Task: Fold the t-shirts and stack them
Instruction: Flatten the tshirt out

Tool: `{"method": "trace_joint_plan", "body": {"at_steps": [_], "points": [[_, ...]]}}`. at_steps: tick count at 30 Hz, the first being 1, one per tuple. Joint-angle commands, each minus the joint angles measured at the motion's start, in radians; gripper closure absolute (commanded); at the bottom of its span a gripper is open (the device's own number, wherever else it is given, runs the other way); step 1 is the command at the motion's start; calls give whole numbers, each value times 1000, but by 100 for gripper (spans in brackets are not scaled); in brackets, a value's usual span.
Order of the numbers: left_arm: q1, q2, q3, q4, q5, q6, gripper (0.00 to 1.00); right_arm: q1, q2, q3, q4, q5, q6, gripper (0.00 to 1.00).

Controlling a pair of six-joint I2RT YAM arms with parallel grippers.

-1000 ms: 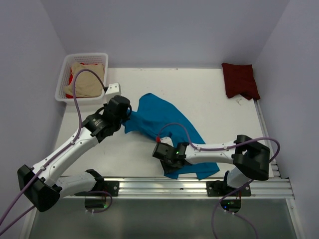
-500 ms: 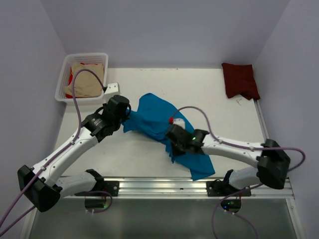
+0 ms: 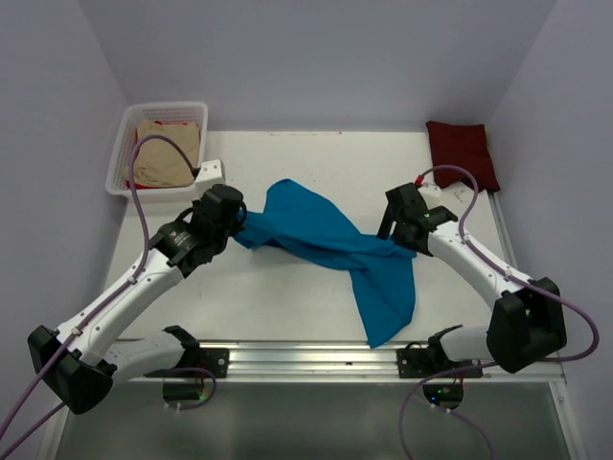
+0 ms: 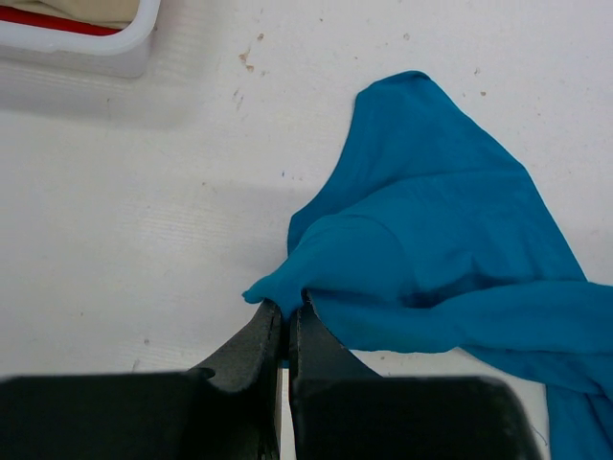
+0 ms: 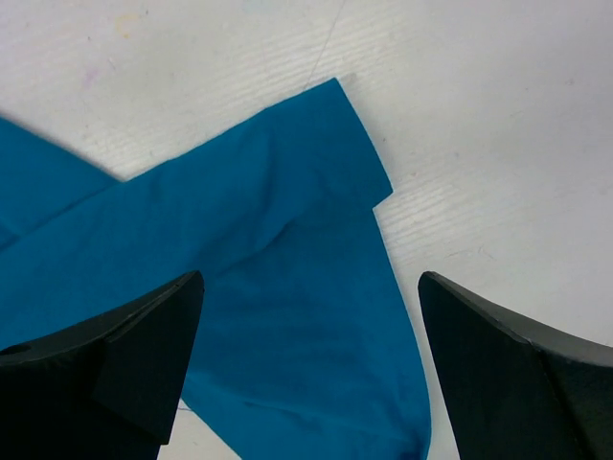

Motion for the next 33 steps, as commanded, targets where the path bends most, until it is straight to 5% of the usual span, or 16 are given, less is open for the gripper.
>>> {"method": "trace_joint_plan", "body": {"at_steps": [1,11,19,28,33], "points": [[9,-39,0,2,-40,7,100,2,-42,-29,74,-102,-50,1],[9,-27,-6,4,-26,6,100,-37,39,-21,103,42,-1,1],[11,-56,-15,-22,-50,2,100,-182,147,-81,269,-104,42,14],[20,-64,-28,-28,-63,-2,100,-201,115,-182,323,-223,68,34],[21,-51,-34,-10,-54,2,100,-201,95,-242,338,-248,71,36]]}}
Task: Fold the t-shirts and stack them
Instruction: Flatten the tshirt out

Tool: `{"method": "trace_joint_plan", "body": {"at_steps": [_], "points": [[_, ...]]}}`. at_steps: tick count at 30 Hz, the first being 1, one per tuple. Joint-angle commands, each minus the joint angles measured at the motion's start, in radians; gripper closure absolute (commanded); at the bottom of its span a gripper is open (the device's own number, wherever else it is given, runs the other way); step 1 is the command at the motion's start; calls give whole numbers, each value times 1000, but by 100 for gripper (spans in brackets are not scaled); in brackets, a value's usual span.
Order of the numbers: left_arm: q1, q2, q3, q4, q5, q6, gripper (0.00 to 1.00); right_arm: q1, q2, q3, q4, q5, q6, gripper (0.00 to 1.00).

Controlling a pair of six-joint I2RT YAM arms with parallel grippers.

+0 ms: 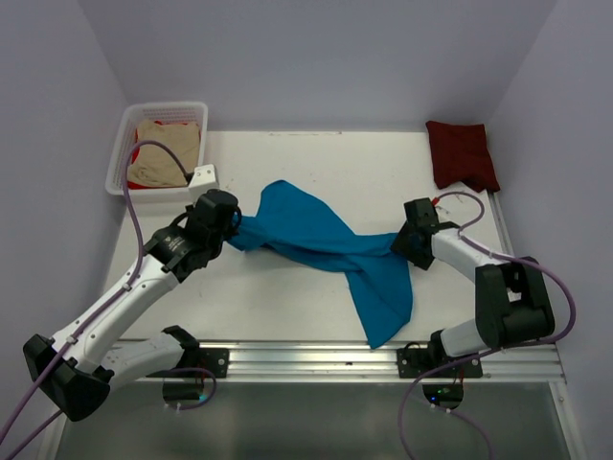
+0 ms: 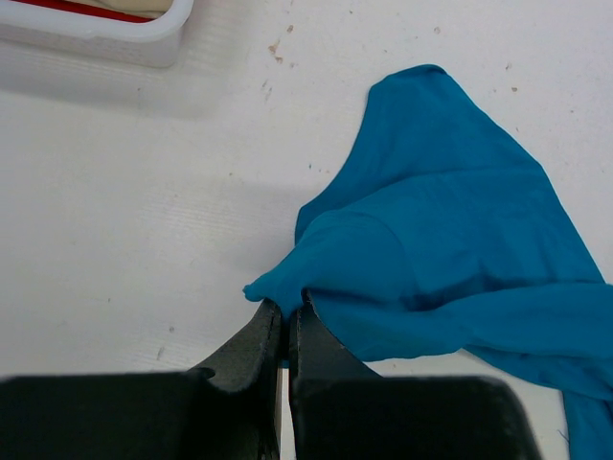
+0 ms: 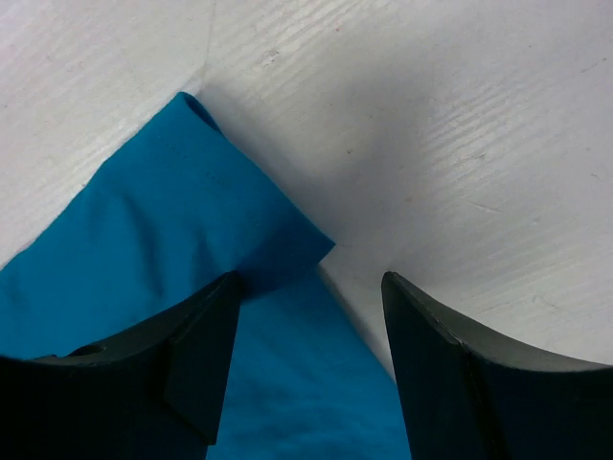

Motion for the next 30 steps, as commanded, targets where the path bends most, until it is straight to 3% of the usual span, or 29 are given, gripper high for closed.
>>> {"method": "trace_joint_plan", "body": {"at_steps": [1,8,12,25,30], "points": [[10,-3,-6,25,-30,4,100,-2,-37,-20,50,-23,22,36],[14,-1,-6,28,-25,7,100,-5,21,6,94,21,2,45],[16,-3,-7,20,-26,7,100,-5,68,47,100,58,-2,69],[30,3,-12,20,-28,12,100,-10,67,61,102,121,-34,71],[31,6,-12,26,-17,12,100,-11,58,76,83,166,-54,51]]}}
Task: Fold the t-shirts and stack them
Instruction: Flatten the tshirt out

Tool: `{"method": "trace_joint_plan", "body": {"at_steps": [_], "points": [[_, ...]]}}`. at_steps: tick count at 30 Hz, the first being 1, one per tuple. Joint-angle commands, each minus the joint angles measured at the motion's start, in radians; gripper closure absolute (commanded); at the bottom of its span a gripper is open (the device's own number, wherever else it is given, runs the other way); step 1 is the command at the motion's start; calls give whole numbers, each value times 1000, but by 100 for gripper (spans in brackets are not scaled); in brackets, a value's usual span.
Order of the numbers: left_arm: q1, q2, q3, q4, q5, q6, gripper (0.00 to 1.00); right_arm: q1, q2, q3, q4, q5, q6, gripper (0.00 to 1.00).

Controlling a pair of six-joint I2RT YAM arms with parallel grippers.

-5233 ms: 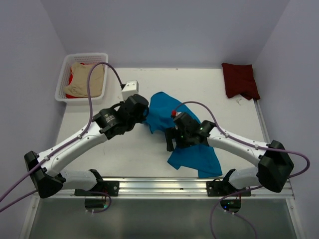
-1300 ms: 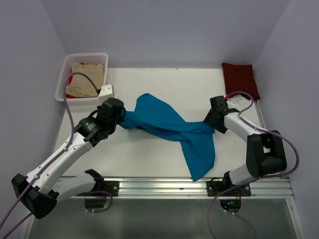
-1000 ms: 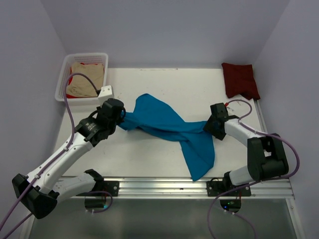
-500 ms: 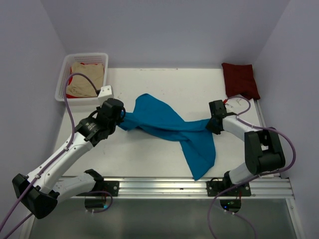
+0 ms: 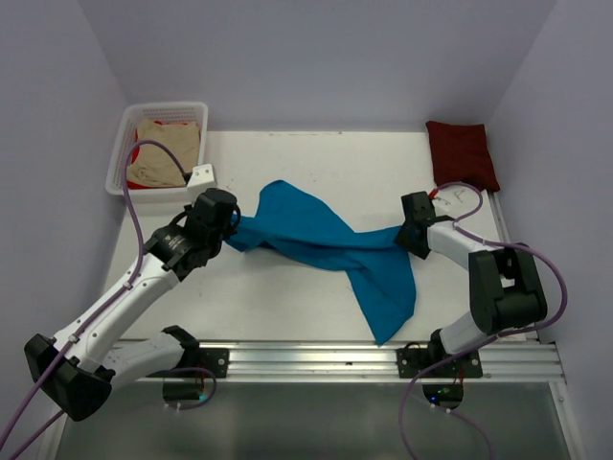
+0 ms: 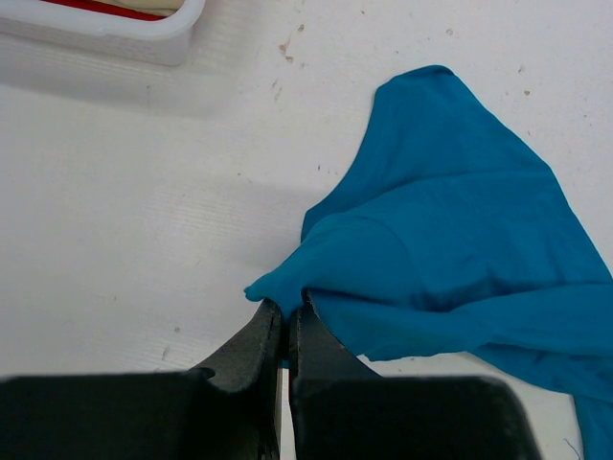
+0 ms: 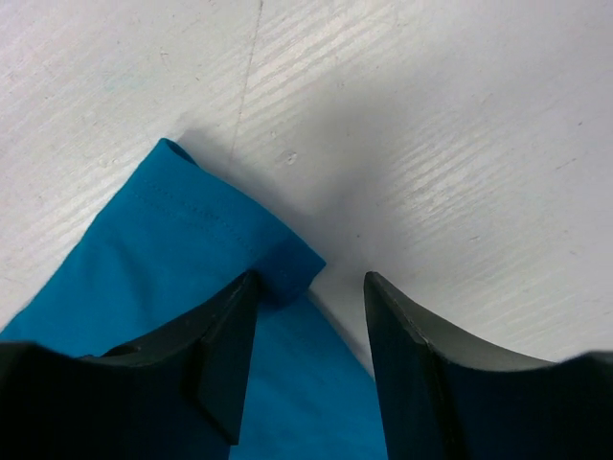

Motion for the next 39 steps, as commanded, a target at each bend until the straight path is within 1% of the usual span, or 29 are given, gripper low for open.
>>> {"method": "trace_joint_plan", "body": {"at_steps": [1,2,5,7,12,14,16,17,19,23,26,31,33,37,39], "points": [[11,2,-6,26,-18,12,100,-11,-18,28,4,83,-24,47],[11,1,-6,26,-18,12,100,-15,-12,34,6,81,-26,43],[11,-1,-4,22,-18,12,100,-15,6,39,16,81,-26,45],[12,-5,-4,20,-20,12,100,-17,24,40,26,81,-26,52],[14,-5,-2,17,-21,13,100,-17,44,54,44,69,-27,61],[12,-7,-4,16,-23,13,100,-17,43,54,49,66,-27,70],[14,-7,-4,16,-23,13,100,-17,41,54,50,66,-29,77],[15,-4,-7,17,-23,13,100,-17,37,54,47,68,-27,79],[15,-1,-10,25,-23,15,100,-17,28,53,42,64,-29,87],[19,10,-22,32,-15,13,100,-17,-12,42,38,57,-35,90],[22,18,-62,72,-9,18,100,-17,-35,39,36,58,-40,100],[54,65,-117,138,60,18,100,-17,-41,47,30,32,-50,100],[65,71,-108,141,85,16,100,-18,-55,47,29,11,-60,100],[66,28,-61,149,89,36,100,-17,-120,65,-3,-17,-92,100],[66,5,-23,137,85,42,100,-18,-179,76,-25,-28,-112,100]]}}
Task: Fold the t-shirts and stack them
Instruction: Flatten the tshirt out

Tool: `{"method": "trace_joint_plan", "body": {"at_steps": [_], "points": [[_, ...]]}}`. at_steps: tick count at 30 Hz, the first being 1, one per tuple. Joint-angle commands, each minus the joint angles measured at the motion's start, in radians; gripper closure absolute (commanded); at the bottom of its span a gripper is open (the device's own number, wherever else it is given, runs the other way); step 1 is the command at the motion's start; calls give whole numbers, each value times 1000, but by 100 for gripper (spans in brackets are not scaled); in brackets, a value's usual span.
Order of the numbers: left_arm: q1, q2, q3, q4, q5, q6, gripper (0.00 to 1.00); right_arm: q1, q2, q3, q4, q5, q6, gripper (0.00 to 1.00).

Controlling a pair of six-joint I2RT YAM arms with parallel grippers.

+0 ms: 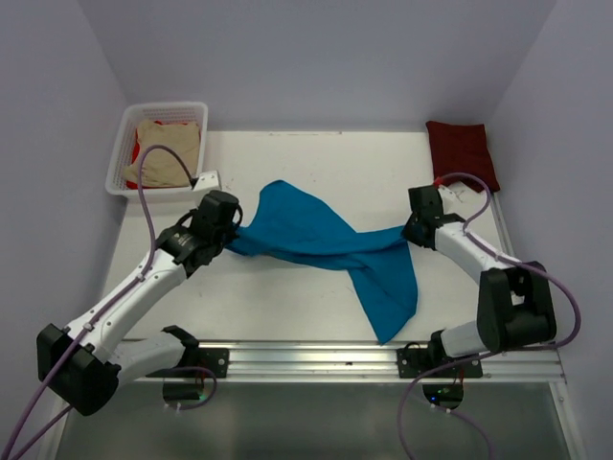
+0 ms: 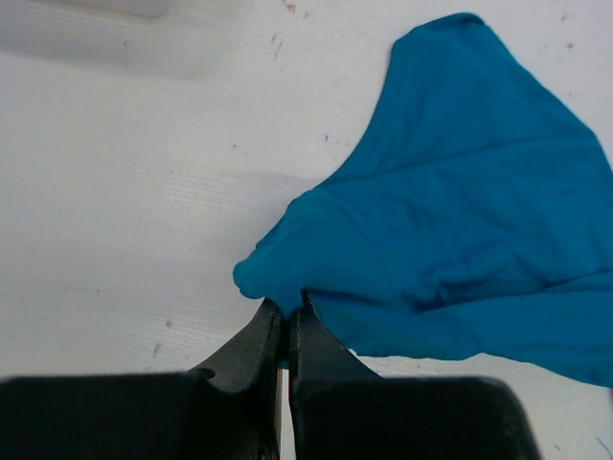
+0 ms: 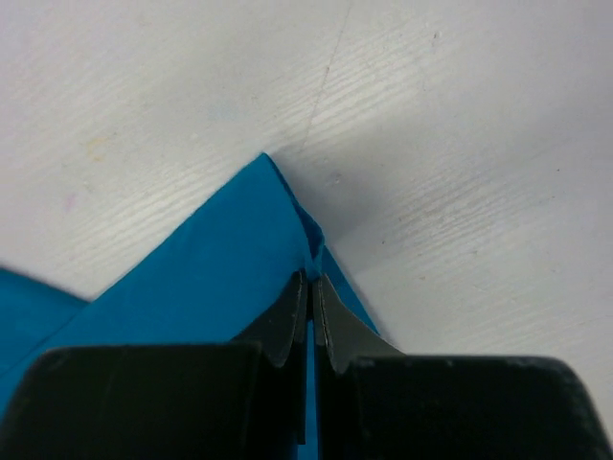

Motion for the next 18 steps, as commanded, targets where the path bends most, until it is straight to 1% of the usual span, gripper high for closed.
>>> {"method": "trace_joint_plan", "body": {"at_steps": [1,5,9,10,14,16,18], "points": [[7,-63,88,52,-8,29,100,-6,-118,58,-28,-25,-48,100],[7,-94,130,38,-47,39,100,-6,-247,85,-55,-67,-81,100],[7,-126,150,46,-66,55,100,-6,-328,122,-81,-96,-119,100],[7,-143,162,55,-69,64,100,-6,-350,128,-75,-141,-133,100],[7,-215,197,139,-54,189,100,-6,-483,127,18,-219,-200,100],[7,-271,229,203,-31,280,100,-6,-560,163,27,-225,-242,100],[7,-308,257,238,0,327,100,-6,-612,202,21,-234,-277,100]]}}
